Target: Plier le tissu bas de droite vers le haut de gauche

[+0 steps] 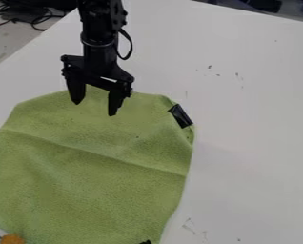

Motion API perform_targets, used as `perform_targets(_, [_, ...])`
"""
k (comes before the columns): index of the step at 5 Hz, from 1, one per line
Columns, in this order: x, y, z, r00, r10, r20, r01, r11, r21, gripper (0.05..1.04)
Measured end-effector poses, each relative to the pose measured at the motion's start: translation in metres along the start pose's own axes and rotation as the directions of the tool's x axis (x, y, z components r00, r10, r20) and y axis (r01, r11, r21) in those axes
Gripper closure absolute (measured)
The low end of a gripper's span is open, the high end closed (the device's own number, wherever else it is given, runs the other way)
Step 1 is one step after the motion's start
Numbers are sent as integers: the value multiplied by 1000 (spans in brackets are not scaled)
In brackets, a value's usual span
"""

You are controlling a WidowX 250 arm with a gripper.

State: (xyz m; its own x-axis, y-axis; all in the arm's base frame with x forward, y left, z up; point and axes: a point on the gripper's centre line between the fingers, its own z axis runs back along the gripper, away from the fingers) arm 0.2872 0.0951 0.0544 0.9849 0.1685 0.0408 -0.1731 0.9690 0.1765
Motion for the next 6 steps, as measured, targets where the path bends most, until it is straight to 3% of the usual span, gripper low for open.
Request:
perform_targets(1, [-5, -2, -9, 999, 4, -33, -5, 1000, -5, 84])
perform_targets(2, [-29, -14, -5, 997, 49, -64, -50, 999, -16, 84])
perform_targets(4, [-85, -55, 23, 988, 154, -5, -154, 983, -100, 84])
perform_targets(5, [-116, -83, 18, 982, 177, -64, -185, 971, -152, 84])
perform_targets(6, [-140, -103, 6, 977, 185, -108, -201, 964, -172, 84])
